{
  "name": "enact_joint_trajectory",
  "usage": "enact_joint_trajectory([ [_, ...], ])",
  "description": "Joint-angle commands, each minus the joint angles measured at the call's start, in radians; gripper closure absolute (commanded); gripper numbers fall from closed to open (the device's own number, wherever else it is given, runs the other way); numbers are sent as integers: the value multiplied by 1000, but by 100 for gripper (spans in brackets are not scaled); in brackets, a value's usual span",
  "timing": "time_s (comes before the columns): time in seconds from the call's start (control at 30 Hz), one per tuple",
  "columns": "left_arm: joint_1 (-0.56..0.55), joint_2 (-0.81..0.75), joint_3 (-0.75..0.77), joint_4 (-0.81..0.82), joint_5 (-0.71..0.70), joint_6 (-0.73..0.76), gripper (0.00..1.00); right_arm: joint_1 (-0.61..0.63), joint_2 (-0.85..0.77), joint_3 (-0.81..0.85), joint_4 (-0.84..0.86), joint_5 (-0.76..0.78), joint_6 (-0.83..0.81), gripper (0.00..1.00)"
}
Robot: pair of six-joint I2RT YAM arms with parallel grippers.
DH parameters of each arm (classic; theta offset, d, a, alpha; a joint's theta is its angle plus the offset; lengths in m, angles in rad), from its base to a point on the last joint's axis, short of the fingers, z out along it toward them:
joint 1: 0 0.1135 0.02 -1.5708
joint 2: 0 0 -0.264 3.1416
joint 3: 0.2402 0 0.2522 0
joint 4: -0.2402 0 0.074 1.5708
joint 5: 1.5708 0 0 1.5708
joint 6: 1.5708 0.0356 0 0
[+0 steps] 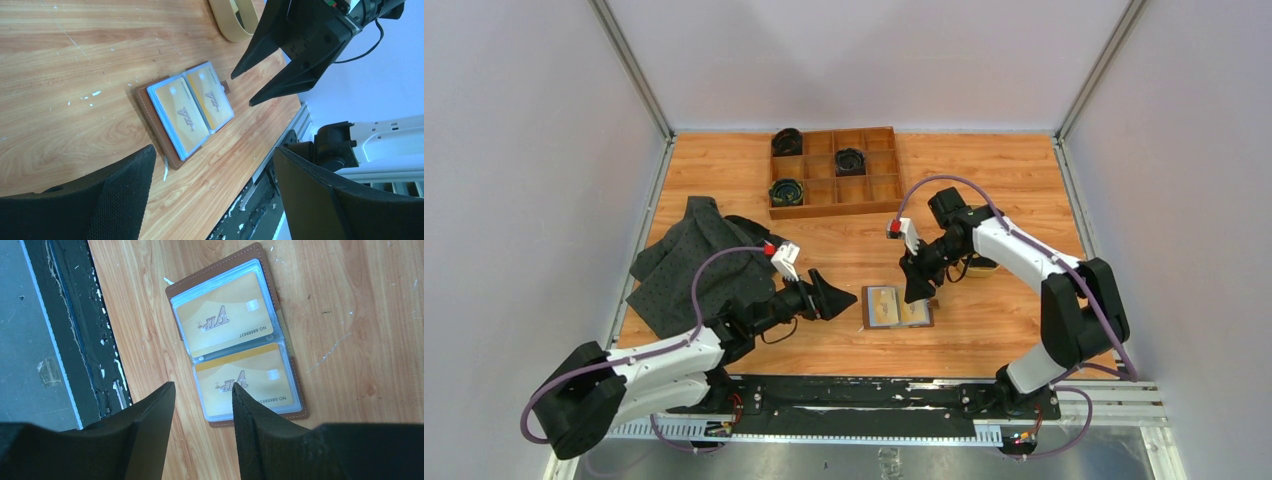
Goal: Put the credit cards into the card holder
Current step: Insert the credit card into the card holder.
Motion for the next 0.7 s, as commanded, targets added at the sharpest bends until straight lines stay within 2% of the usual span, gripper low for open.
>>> enact_joint_trajectory([
  [0.0,0,40,28,50,40,-8,10,-13,10,17,-14,17,6,51],
  [0.67,-47,175,64,124,36,-4,17,-8,72,28,-14,-8,42,55],
])
